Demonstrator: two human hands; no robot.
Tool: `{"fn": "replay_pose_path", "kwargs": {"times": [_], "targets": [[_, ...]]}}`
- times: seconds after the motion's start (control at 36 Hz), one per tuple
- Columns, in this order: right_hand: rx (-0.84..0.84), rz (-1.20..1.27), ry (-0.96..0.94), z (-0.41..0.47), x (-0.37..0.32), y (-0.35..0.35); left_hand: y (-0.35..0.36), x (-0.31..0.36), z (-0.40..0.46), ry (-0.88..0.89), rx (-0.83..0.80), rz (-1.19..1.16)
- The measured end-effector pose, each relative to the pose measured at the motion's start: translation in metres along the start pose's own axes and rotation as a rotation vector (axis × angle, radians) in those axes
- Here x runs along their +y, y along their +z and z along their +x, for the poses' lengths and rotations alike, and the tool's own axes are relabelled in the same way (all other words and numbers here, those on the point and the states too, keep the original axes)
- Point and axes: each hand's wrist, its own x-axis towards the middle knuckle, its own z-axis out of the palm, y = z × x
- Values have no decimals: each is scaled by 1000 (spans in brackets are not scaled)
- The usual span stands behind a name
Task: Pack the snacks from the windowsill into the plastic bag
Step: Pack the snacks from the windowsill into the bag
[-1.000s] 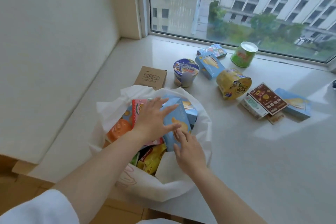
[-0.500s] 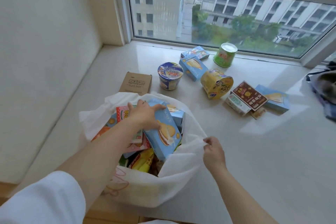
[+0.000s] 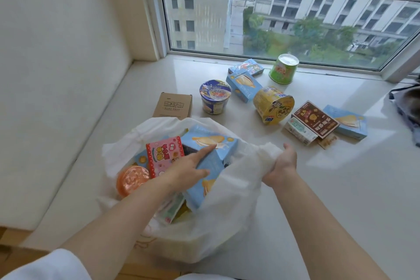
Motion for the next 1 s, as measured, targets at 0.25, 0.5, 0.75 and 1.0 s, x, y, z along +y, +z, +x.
{"fn": "replay_pose_path", "kwargs": {"times": [0.25,0.5,0.75,1.0], "targets": [[-87,-261,80,3,-1,-9,10,-4,2,86,-20,-177],[91,-366,-115,-1,-6,-15,69,19,23,90,113,658],[162,-401,-281,-8,-33,-1,42,12,50,-20,61,554],[276,-626,-511,26,-51,2,33,31,66,-13,-79,555]]}}
